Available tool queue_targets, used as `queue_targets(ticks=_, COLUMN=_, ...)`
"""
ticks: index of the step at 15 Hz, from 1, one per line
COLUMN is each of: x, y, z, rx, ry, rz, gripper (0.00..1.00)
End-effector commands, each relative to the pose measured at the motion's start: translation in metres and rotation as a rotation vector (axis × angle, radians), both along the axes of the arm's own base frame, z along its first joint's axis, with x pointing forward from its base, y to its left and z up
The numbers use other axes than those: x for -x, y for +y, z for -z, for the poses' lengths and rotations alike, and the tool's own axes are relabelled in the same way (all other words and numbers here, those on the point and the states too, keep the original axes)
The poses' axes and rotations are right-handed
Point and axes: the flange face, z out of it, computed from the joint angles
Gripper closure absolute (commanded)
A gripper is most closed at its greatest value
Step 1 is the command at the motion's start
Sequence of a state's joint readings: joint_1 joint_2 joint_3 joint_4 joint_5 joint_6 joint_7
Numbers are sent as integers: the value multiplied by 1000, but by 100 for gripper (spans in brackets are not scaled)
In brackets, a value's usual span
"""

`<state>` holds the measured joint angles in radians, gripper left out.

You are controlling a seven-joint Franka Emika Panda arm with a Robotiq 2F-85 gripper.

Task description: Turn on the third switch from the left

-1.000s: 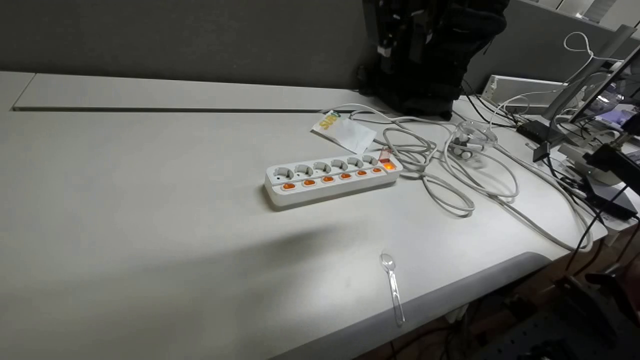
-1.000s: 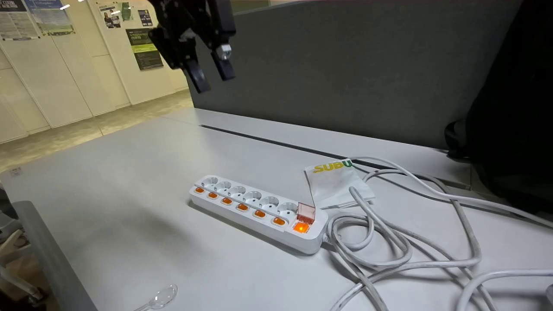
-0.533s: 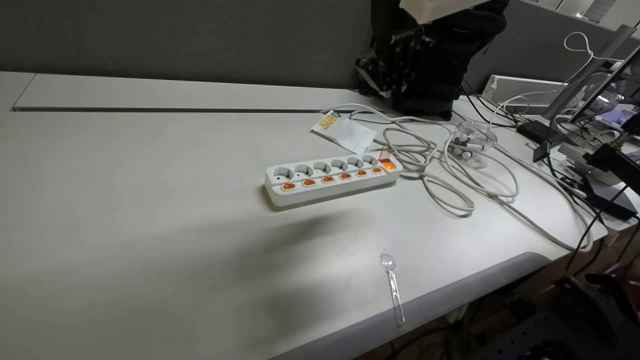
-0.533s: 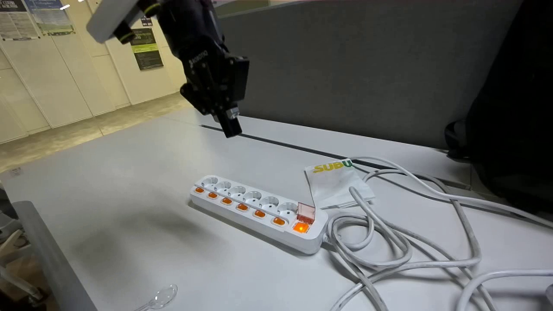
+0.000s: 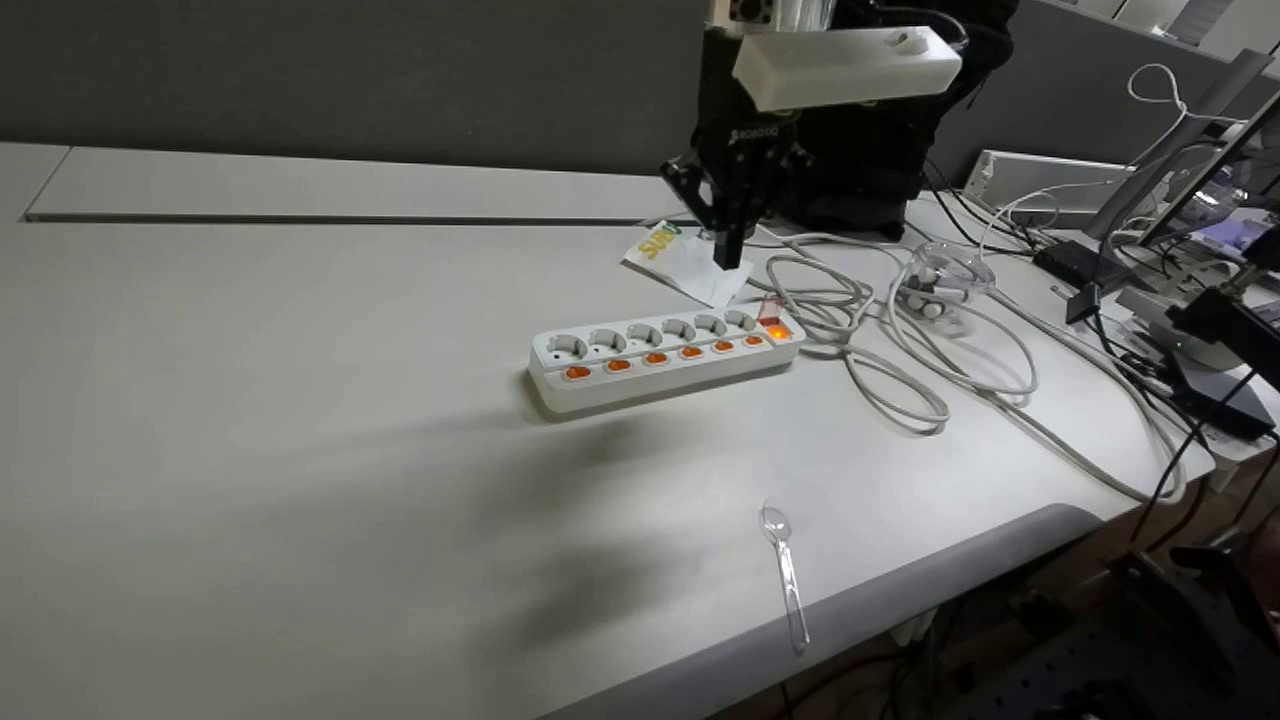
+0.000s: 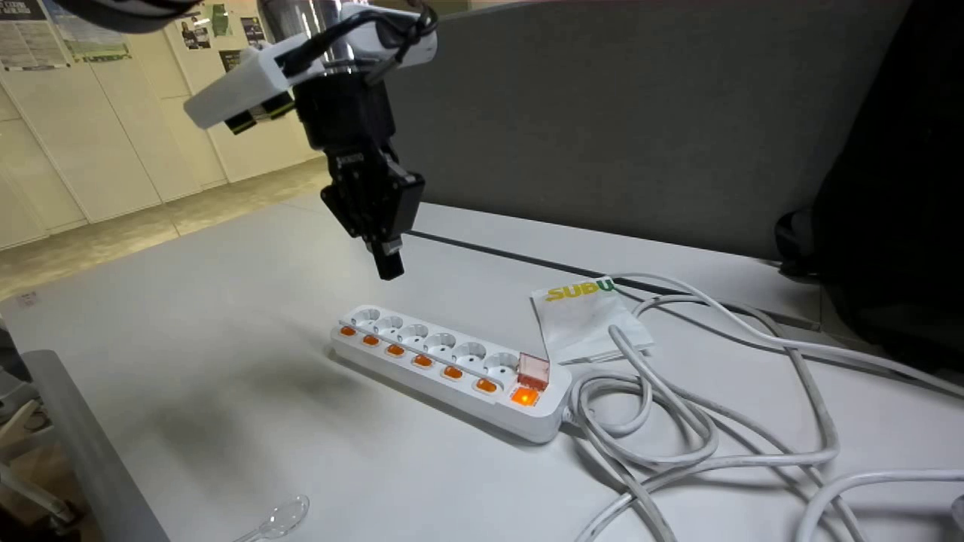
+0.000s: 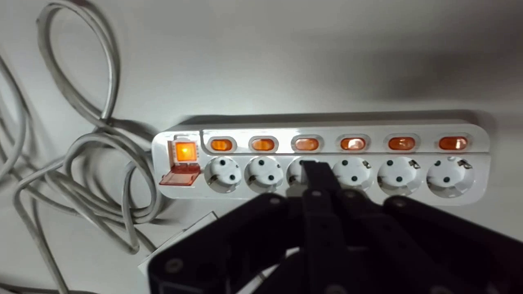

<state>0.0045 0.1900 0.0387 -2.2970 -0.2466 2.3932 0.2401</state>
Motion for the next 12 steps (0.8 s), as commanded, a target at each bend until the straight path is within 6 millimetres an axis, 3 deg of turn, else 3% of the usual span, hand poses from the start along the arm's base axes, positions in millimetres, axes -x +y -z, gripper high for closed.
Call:
queue_targets(ticks=1, x=3, y=9, z=14, rx=-43, ry=-8, rz=47, gripper=100)
queue_targets(ticks=2, x=1, y=5, z=9, rx=-28, ry=2, rz=20, gripper=99)
queue_targets(ticks=12, x=-3, y=13, z=27, rx=-29, ry=-71, rz=5, gripper=100)
